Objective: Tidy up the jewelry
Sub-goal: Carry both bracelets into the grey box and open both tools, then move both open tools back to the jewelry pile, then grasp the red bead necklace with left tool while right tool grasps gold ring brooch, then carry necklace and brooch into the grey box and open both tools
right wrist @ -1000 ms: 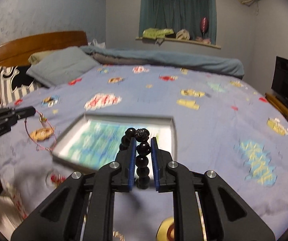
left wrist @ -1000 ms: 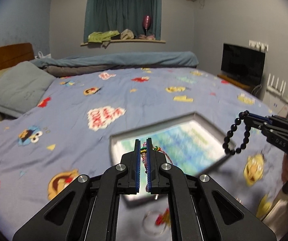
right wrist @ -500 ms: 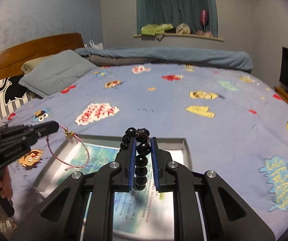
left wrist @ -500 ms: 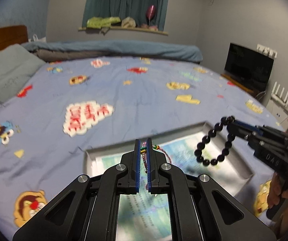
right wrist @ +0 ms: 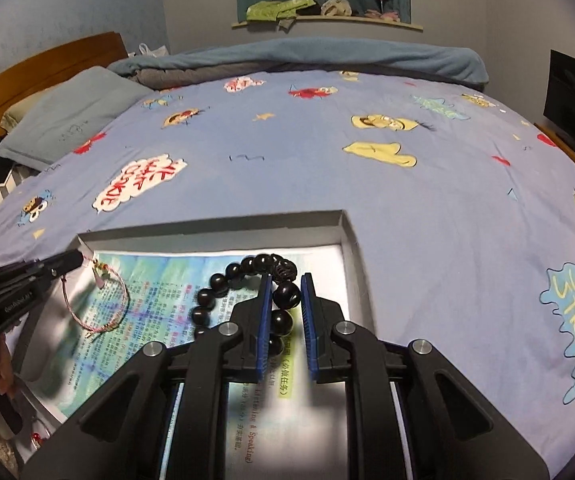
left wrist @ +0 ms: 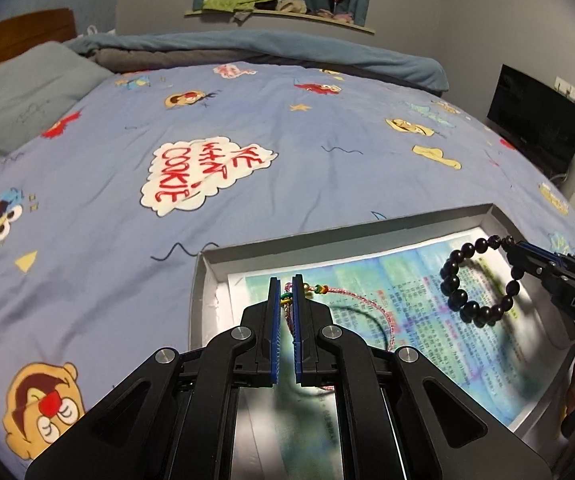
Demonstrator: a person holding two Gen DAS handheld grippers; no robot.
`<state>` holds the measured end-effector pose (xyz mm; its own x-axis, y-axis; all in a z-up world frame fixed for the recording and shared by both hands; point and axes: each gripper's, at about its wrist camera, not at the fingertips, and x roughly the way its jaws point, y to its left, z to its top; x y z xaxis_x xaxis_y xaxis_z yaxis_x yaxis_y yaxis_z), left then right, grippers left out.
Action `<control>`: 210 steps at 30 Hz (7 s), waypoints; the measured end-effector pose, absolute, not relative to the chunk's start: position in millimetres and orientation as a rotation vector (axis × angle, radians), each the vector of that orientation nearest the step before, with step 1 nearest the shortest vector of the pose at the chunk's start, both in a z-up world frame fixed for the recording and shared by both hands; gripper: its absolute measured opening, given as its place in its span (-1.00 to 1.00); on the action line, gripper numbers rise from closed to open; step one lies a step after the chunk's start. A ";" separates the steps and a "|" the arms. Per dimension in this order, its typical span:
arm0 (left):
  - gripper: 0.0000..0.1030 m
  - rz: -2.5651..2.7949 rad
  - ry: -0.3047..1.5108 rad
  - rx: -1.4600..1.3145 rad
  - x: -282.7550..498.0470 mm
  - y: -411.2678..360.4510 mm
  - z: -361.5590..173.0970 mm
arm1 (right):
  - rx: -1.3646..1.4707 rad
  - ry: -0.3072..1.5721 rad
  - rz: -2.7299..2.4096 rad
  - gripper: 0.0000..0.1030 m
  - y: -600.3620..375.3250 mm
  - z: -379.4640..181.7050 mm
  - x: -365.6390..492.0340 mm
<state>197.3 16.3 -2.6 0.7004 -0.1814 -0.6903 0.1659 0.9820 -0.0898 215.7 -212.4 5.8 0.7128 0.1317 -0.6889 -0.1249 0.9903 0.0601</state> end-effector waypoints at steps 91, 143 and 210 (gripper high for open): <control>0.80 -0.173 0.753 0.126 -3.1 26.1 1.1 | -0.011 0.746 0.261 0.90 -224.8 2.9 18.3; 0.11 -0.362 0.761 0.234 9.7 -17.1 -25.8 | -0.247 0.951 0.521 -0.16 -196.2 -47.5 -6.5; -0.97 -0.319 0.481 0.237 11.4 -2.1 91.8 | -0.173 0.687 0.354 -0.22 -200.8 47.7 37.6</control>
<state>11.4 -2.1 91.8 0.8386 -0.2433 -0.4874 0.3539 0.9236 0.1478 37.6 -200.8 47.7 0.7164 0.2615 -0.6469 -0.3747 0.9263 -0.0404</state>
